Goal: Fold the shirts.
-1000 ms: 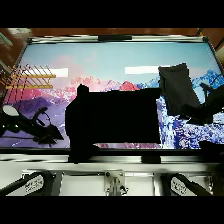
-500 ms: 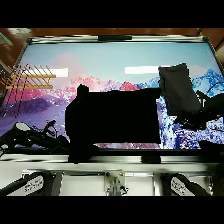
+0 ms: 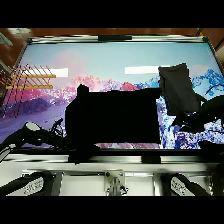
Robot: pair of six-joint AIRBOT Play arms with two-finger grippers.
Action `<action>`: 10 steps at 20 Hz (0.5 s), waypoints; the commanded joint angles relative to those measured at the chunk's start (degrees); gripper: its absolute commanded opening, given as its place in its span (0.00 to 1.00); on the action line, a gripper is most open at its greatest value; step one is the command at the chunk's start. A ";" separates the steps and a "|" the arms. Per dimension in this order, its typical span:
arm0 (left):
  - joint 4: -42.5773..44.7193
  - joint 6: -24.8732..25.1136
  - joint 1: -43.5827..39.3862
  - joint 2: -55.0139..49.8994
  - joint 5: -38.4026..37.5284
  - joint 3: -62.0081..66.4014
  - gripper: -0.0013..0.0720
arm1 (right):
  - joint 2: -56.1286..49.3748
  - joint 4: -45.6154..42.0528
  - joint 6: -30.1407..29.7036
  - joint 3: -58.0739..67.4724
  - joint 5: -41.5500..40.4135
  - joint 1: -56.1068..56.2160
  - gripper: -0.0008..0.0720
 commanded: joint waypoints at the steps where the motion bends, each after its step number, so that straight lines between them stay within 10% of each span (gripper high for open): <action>1: -0.87 2.14 1.03 0.28 -3.23 0.07 0.06 | 0.00 0.63 -1.03 -6.10 2.47 0.00 0.82; 10: -0.90 5.60 2.80 4.50 -8.44 0.09 0.06 | -7.17 10.34 -4.02 -14.71 11.43 4.74 0.82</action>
